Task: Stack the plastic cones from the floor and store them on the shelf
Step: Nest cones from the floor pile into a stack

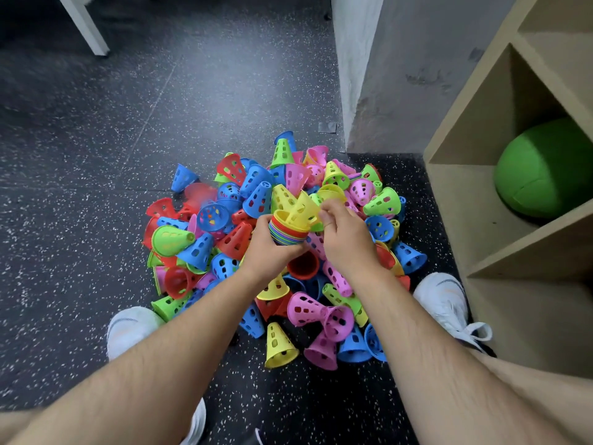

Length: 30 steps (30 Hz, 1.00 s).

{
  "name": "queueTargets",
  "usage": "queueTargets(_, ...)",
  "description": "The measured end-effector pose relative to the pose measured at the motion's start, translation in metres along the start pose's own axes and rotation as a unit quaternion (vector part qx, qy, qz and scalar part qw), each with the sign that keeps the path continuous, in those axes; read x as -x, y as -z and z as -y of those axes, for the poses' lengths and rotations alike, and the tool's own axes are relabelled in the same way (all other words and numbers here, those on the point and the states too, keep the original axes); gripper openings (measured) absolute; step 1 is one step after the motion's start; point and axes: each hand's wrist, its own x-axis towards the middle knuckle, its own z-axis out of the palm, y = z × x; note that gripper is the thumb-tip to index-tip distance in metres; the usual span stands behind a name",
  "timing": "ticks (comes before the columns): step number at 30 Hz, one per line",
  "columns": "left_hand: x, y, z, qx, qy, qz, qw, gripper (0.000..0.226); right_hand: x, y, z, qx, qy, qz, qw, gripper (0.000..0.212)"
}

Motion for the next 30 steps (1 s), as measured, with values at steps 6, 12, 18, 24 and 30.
queueTargets(6, -0.001, 0.007, 0.0, 0.01, -0.009, 0.005, 1.0, 0.068, 0.005, -0.011, 0.01, -0.003, -0.001, 0.098, 0.995, 0.015)
queueTargets(12, -0.004, 0.012, 0.011, -0.012, -0.004, -0.006, 1.0, 0.069, 0.005, -0.023, 0.008, -0.09, -0.067, 0.123, 0.986, 0.029)
queueTargets(18, -0.012, 0.006, 0.016, -0.052, -0.02, 0.004, 0.998, 0.072, -0.002, -0.034, -0.005, 0.052, -0.045, -0.018, 0.997, 0.027)
queueTargets(24, -0.014, 0.001, 0.018, -0.048, -0.022, 0.011, 0.999, 0.069, -0.017, -0.037, -0.019, 0.138, -0.07, 0.058, 0.986, 0.043)
queueTargets(30, -0.017, 0.002, 0.019, -0.037, -0.023, 0.001, 0.999, 0.072, -0.026, -0.034, -0.02, 0.094, -0.041, -0.028, 0.994, 0.045)
